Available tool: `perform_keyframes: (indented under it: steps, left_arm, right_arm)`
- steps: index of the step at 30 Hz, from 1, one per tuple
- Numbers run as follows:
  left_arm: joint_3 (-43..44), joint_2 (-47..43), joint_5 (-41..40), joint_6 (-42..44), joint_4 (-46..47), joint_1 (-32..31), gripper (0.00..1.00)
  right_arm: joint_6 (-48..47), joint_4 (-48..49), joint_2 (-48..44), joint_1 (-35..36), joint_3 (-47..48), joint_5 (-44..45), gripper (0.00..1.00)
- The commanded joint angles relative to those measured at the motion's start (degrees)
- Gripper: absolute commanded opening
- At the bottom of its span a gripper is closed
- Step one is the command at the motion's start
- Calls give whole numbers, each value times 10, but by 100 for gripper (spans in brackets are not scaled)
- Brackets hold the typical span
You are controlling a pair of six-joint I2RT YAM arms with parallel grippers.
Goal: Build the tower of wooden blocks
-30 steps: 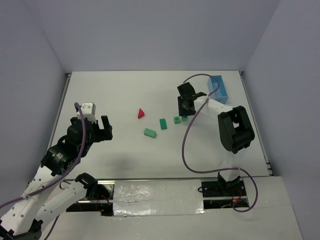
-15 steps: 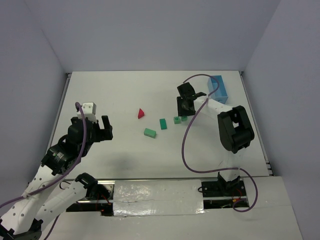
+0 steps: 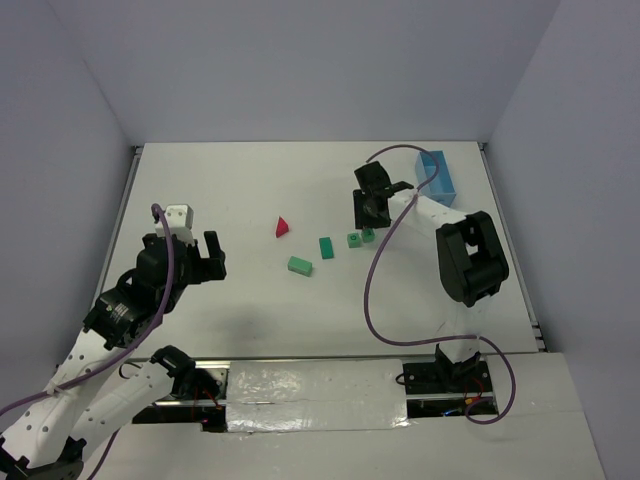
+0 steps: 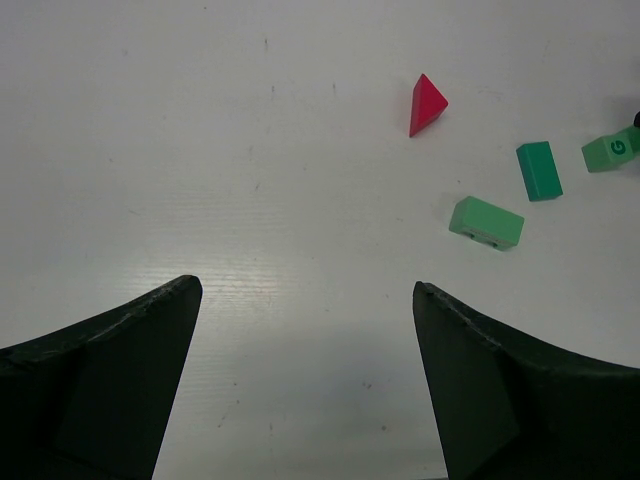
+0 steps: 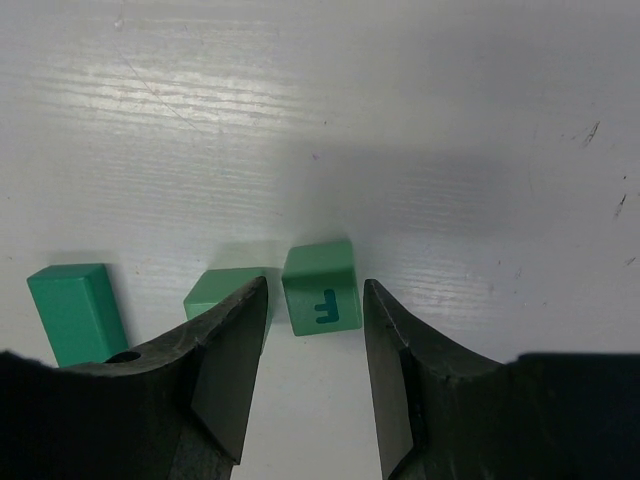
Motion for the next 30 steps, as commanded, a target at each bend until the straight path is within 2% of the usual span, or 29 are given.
perform_keyframes:
  steps: [1,17,30]
  left_arm:
    - [-4,2,3,10,22,-3,99]
    - [-4,4,4,10,22,-2,99]
    - [-4,1,4,10,22,-2,99]
  right_arm:
    - [0,-8,-7,-7,28,-1,51]
    - [-10,-12,17,-6,23,-9,49]
    - [-8,-7,13,-6,10,-6,41]
